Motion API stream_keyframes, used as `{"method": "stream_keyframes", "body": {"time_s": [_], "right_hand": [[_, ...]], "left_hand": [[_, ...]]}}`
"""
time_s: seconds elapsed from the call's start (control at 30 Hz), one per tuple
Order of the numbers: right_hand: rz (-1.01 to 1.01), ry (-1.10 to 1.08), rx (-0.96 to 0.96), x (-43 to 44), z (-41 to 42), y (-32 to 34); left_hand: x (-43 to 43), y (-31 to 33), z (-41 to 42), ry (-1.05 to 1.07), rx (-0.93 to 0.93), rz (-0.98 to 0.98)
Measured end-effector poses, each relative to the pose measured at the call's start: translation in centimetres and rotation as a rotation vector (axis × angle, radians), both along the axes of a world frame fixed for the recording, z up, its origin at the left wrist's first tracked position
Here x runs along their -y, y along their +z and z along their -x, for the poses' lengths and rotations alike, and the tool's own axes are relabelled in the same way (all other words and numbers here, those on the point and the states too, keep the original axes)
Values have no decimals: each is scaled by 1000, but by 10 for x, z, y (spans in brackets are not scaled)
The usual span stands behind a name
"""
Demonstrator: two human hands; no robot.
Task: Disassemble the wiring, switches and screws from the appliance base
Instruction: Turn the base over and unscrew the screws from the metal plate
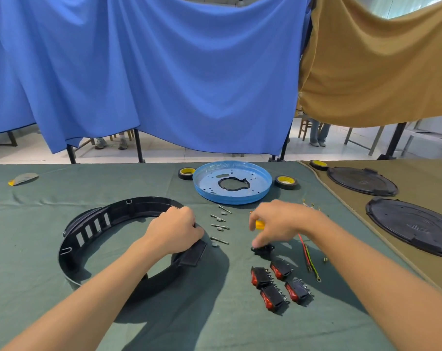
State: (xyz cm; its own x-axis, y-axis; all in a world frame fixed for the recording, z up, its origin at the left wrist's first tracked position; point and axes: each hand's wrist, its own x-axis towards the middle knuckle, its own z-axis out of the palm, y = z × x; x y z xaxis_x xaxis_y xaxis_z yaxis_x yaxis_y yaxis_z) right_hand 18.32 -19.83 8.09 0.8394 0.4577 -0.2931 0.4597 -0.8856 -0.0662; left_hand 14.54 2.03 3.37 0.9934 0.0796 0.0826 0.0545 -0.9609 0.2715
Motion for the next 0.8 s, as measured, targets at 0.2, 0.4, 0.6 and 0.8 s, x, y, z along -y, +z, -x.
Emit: {"method": "stream_keyframes", "body": {"time_s": [0.2, 0.4, 0.6, 0.8], "right_hand": [[39, 29, -40, 4, -3, -8], [-31, 27, -16, -1, -9, -20], [-104, -84, -92, 4, -15, -17], [-316, -165, -36, 1, -22, -5]], "left_hand": [[-1, -3, 0, 1, 4, 27], [-2, -7, -1, 14, 9, 69], [-3, -9, 1, 16, -4, 91], [1, -6, 0, 20, -6, 42]]}}
